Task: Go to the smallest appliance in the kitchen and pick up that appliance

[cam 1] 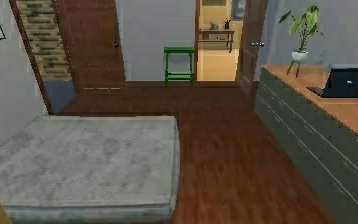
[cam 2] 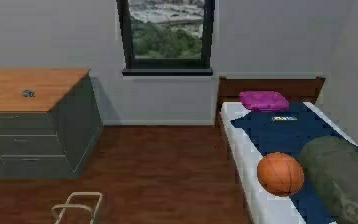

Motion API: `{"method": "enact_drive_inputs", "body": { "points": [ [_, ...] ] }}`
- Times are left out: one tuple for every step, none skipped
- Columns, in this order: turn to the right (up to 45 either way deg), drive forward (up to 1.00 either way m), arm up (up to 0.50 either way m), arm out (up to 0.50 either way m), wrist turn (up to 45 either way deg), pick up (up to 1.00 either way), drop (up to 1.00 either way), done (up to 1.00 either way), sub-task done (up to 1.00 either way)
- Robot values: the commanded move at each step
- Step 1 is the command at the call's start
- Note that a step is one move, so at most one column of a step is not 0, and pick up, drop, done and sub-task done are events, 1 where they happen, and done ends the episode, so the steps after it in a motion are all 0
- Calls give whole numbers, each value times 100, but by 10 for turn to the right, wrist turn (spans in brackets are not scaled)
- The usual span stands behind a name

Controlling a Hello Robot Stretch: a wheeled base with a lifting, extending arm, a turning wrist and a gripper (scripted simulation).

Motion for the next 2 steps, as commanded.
{"method": "enact_drive_inputs", "body": {
  "points": [
    [120, 0, 0, 0, 0, 0, 0, 0, 0],
    [0, 100, 0, 0, 0, 0, 0, 0, 0]
  ]
}}
